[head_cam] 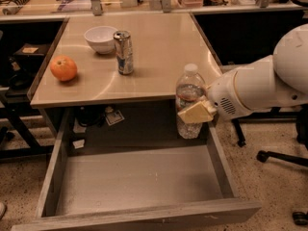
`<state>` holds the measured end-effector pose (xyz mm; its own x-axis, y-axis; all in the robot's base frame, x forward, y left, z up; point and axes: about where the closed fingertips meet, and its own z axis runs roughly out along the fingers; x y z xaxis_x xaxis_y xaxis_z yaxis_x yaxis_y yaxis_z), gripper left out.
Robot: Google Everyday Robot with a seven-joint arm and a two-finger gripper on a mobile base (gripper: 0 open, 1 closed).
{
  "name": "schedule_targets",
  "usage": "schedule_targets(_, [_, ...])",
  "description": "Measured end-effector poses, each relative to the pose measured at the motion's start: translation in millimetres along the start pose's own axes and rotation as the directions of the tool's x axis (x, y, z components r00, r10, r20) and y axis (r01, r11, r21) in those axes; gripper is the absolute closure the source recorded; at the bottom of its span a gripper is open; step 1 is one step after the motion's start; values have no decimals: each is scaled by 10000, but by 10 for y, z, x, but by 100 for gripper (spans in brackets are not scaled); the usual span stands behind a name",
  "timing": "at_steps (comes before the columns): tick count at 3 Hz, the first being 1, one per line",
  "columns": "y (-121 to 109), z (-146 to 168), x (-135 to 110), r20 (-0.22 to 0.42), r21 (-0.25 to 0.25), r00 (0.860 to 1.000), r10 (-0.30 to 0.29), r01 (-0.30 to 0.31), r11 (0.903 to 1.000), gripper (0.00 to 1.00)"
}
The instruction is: Place water bottle into top drawer
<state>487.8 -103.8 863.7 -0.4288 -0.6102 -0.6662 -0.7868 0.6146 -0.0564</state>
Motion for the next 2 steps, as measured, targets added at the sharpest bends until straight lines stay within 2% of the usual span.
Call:
schedule_targets(1, [124, 133, 234, -137, 25, 9980, 613, -613, 9981, 100])
schedule_targets(2, [339, 410, 590, -299, -47, 9893, 1430, -1432, 9897, 100])
